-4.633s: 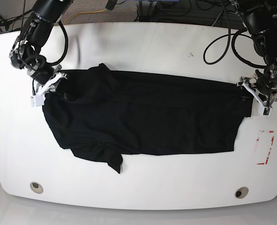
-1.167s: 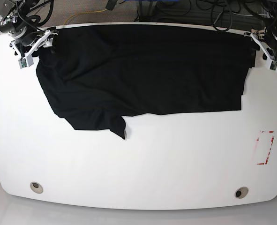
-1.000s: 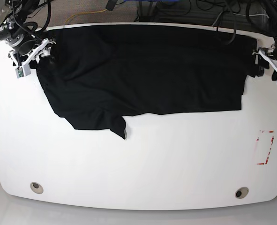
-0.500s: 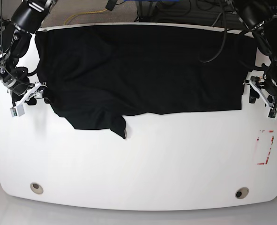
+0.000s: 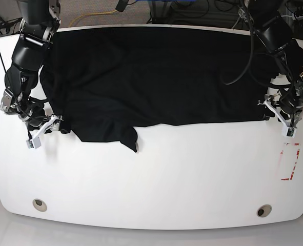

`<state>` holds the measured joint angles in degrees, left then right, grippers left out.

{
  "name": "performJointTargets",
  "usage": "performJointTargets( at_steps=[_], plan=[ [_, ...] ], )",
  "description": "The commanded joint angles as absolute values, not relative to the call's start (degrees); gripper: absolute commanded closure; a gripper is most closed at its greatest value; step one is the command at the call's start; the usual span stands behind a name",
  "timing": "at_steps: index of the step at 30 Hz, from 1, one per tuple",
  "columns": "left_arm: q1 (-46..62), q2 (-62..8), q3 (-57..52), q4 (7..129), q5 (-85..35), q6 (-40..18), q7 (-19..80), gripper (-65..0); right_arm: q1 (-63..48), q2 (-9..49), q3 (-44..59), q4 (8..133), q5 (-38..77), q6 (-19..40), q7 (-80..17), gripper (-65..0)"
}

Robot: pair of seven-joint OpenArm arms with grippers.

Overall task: Fold the T-shirt properly
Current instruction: 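Release the edge and grasp the T-shirt's opposite edge with both grippers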

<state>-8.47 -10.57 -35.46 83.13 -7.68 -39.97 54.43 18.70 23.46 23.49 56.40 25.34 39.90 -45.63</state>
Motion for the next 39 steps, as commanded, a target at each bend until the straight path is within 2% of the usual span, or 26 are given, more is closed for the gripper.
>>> performJointTargets(
  at_steps=[1, 6, 7, 16, 21, 24, 28, 39],
  plan=[
    [-9.54, -11.56, -35.56, 82.77, -8.13, -40.0, 53.32, -33.9, 20.35, 24.75, 23.25, 54.64, 24.48, 40.0, -43.82, -48.8],
    [-9.63, -11.82, -35.56, 78.81, -8.22, -40.0, 53.14, -34.2, 20.26, 22.81, 20.97, 54.29, 24.57, 40.0, -43.82, -48.4],
    [-9.63, -11.82, -35.56, 78.37, -8.22, -40.0, 53.14, -34.3, 20.09, 22.2, 20.26, 54.46, 24.57, 40.0, -43.82, -46.5],
    [-9.8, -11.38, -35.56, 78.2, -8.22, -39.52, 53.14, -34.6, 18.51, 18.77, 18.59, 55.6, 24.48, 40.0, -43.82, -22.7],
    [-11.56, -10.59, -33.71, 75.82, -8.31, -32.57, 52.7, -39.7, 18.42, 18.51, 18.51, 55.69, 24.48, 40.0, -43.82, -8.2],
    [-11.56, -10.59, -33.45, 75.38, -8.22, -29.41, 50.42, -40.1, 18.24, 18.51, 18.51, 56.75, 24.4, 40.0, -43.82, -1.9],
    [-11.65, -10.59, -32.31, 73.19, -8.22, -28.18, 47.25, -40.3, 17.71, 18.51, 18.42, 58.51, 24.4, 40.0, -43.82, -0.6],
    [-14.29, -11.47, -28.79, 65.36, -8.57, -28.09, 47.25, -39.2, 17.54, 18.51, 18.51, 60.7, 24.57, 40.0, -46.46, -0.2]
  ],
)
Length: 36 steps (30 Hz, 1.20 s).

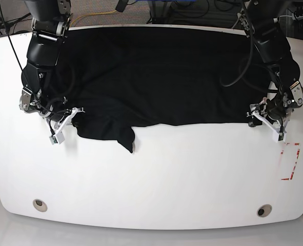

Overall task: Fold the T-shirt properly
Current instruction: 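Release the edge and grasp the T-shirt's opposite edge with both grippers, then fold the grasped edge over toward the robot with both grippers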

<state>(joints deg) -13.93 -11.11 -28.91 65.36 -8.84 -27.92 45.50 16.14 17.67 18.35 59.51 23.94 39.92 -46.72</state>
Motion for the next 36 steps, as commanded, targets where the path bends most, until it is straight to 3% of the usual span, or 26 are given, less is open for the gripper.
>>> performJointTargets(
  at_steps=[1, 3, 6, 7, 14, 22, 27, 36],
  plan=[
    [-14.29, -11.38, -28.79, 65.45, -8.57, -28.09, 47.25, -37.2, 17.54, 18.51, 18.51, 60.7, 24.57, 40.0, -46.81, 0.0],
    [-14.02, -11.38, -28.88, 65.45, -8.57, -28.09, 47.16, -27.6, 17.71, 18.51, 18.51, 60.7, 24.57, 40.0, -47.16, 0.0],
    [-14.02, -11.38, -28.88, 65.45, -8.57, -28.09, 47.16, -4.7, 17.89, 18.51, 18.51, 60.79, 24.57, 40.0, -47.16, 0.0],
    [-14.02, -11.38, -28.88, 65.45, -8.48, -28.09, 47.16, 0.0, 17.98, 18.51, 18.51, 60.79, 24.57, 40.0, -47.16, 0.0],
    [-14.99, -11.82, -28.97, 66.15, -8.57, -28.18, 47.34, 0.0, 17.89, 17.45, 18.51, 68.18, 24.22, 40.0, -49.36, 0.0],
    [-15.52, -11.56, -28.97, 76.44, -8.57, -28.35, 49.45, 0.0, 17.89, 17.36, 18.59, 77.85, 24.31, 40.0, -54.46, 0.0],
    [-15.34, -11.47, -28.97, 82.68, -8.66, -33.01, 51.82, 0.0, 17.27, 17.45, 18.95, 85.05, 24.4, 40.0, -58.51, 0.0],
    [-11.03, -11.47, -29.32, 91.82, -8.66, -35.21, 54.29, 0.0, 10.42, 17.1, 23.87, 98.77, 24.66, 40.0, -63.34, 0.0]
  ],
)
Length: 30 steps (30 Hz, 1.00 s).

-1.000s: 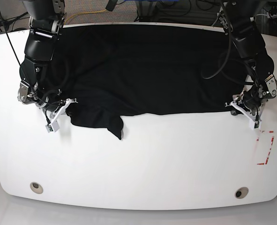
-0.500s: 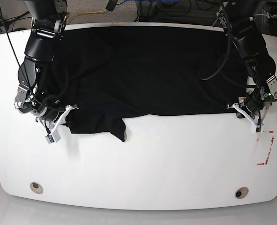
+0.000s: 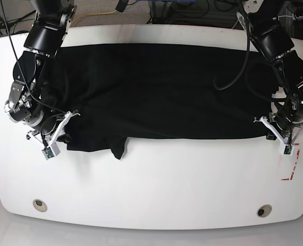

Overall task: Fold the T-shirt properly
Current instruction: 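Fold the grasped edge over toward the robot with both grippers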

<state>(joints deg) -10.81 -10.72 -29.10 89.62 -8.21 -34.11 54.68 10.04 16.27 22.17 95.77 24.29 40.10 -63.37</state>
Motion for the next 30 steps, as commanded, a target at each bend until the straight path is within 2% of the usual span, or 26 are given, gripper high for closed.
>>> performJointTargets(
  at_steps=[1, 6, 11, 20, 25, 28, 30],
  plan=[
    [-10.07, -11.56, -29.32, 92.79, -8.66, -36.26, 54.29, 0.0, 9.36, 17.01, 24.75, 100.26, 24.66, 40.0, -63.87, 0.0],
    [-6.29, -11.74, -29.49, 95.25, -8.57, -39.52, 54.29, 0.0, 4.0, 16.66, 25.71, 105.89, 25.27, 40.0, -64.48, 0.0],
    [-1.27, -11.56, -33.8, 98.24, -8.57, -40.0, 54.29, 0.0, -4.09, 15.87, 29.41, 110.55, 31.25, 40.0, -64.57, 0.0],
    [4.97, -11.82, -37.41, 99.38, -8.57, -40.0, 54.29, 0.0, -15.78, 15.69, 34.86, 111.34, 41.8, 40.0, -64.4, 0.0],
    [8.92, -11.82, -37.93, 100.35, -8.57, -40.0, 54.29, 0.0, -19.91, 13.85, 35.91, 111.25, 43.56, 40.0, -64.22, 0.0],
    [11.12, -11.91, -37.67, 100.44, -8.57, -40.0, 54.29, 0.0, -20.88, 12.09, 36.62, 110.99, 42.95, 40.0, -64.13, -6.5],
    [12.53, -11.91, -37.58, 100.44, -8.57, -40.0, 54.29, 0.0, -21.23, 11.21, 36.53, 110.99, 41.36, 40.0, -64.13, -14.3]
  ],
)
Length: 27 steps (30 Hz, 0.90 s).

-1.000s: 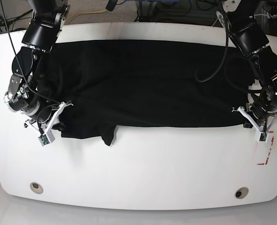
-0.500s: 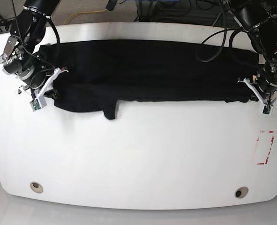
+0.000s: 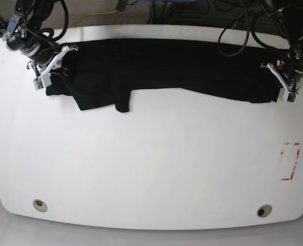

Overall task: Fold the T-shirt properly
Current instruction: 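Fold the grasped edge over toward the robot with both grippers, then lay the folded edge down and regrasp the folded strip with both grippers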

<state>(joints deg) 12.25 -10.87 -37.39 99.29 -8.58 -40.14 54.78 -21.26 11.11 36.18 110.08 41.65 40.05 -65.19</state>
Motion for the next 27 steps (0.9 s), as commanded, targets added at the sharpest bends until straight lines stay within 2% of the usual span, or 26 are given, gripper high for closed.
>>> performJointTargets(
  at_steps=[1, 2, 4, 6, 9, 10, 14, 17, 27],
  plan=[
    [13.14, -11.91, -37.58, 100.44, -8.57, -40.0, 54.29, 0.0, -21.41, 10.77, 36.53, 110.99, 40.4, 40.0, -64.13, -18.2],
    [13.58, -11.91, -37.58, 100.44, -8.57, -40.0, 54.29, -1.4, -21.41, 10.42, 36.53, 110.99, 39.16, 40.0, -64.13, -22.7],
    [13.93, -11.91, -37.58, 100.26, -8.48, -40.0, 54.29, -9.4, -21.23, 9.63, 36.53, 110.99, 36.53, 40.0, -64.13, -30.9],
    [13.93, -11.91, -37.58, 100.18, -8.31, -40.0, 54.37, -22.1, -20.97, 9.01, 36.53, 111.08, 33.89, 40.0, -64.13, -38.5],
    [13.93, -11.74, -37.58, 100.18, -8.31, -40.0, 54.9, -37.1, -20.7, 8.84, 37.85, 111.69, 34.07, 40.0, -64.31, -45.3],
    [13.93, -11.65, -37.67, 100.35, -8.4, -40.0, 55.25, -39.0, -20.62, 8.84, 38.81, 112.13, 34.95, 40.0, -64.48, -46.3],
    [12.62, -11.82, -38.02, 103.52, -8.75, -40.0, 57.45, -38.9, -20.7, 8.92, 43.47, 113.36, 41.1, 40.0, -64.57, -46.9],
    [11.82, -11.47, -38.9, 108.09, -8.75, -40.0, 58.51, -38.5, -20.35, 11.38, 44.26, 113.1, 44.26, 40.0, -64.57, -46.9],
    [9.98, -7.25, -39.16, 109.85, -7.78, -40.0, 59.56, -38.5, -8.57, 14.73, 33.45, 107.56, 39.16, 40.0, -64.57, -46.8]
  ],
)
